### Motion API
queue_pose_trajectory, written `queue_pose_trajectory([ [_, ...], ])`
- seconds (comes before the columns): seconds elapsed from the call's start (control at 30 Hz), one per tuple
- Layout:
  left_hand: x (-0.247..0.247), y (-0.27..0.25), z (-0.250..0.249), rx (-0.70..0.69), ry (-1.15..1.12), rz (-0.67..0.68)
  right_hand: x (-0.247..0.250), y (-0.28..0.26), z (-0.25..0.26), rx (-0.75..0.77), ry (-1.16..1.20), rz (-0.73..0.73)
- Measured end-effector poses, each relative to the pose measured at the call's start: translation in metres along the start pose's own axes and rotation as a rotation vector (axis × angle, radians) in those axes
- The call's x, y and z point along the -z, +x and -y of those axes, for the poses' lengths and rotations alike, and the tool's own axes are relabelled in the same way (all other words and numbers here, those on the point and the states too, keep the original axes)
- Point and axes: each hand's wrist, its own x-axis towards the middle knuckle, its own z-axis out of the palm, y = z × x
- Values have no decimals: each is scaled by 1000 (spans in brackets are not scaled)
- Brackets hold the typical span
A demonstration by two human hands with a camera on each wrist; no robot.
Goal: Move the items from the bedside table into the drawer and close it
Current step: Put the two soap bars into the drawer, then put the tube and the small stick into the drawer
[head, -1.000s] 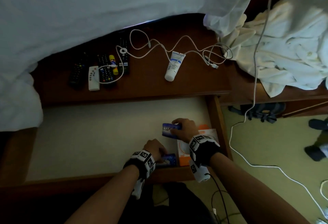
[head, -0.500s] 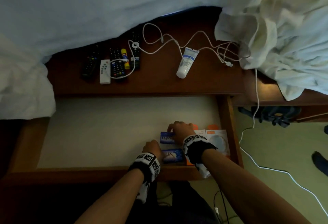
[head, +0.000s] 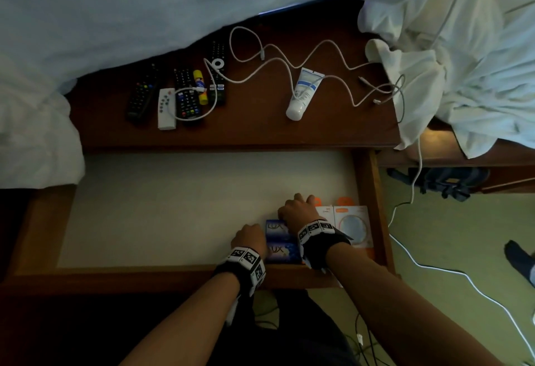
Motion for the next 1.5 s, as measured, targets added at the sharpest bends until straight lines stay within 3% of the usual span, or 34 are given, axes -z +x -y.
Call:
queue_pose_trajectory([
  [0.43,13,-4,2,-17,-17,22,0,-15,1,-18,38,-34],
  [0.57,59,1,6,-18,-173,7,28,-18,-7,-57,235,-194],
  [0.67,112,3,9,-32,-339,-137,62,-15,-15,-85,461,-460],
  [0.77,169,3,13,-20,-475,-441,97,-8,-19,-139,669,-716],
  [0.83,202,8,21,18,-553,-637,118,0,-20,-237,748,-772],
  [0.93,239,19,35,66,-627,-770,143,15,-23,-436,879,-711],
  [1.1,277,43,48,57,-570,-828,166,41,-24,-622,1078,-681],
  [1.27,309,64,40,28,-454,-788,182,55,-30,-735,1260,-726],
  [1.5,329,89,26,20,-239,-640,186,56,-43,-771,1320,-638],
])
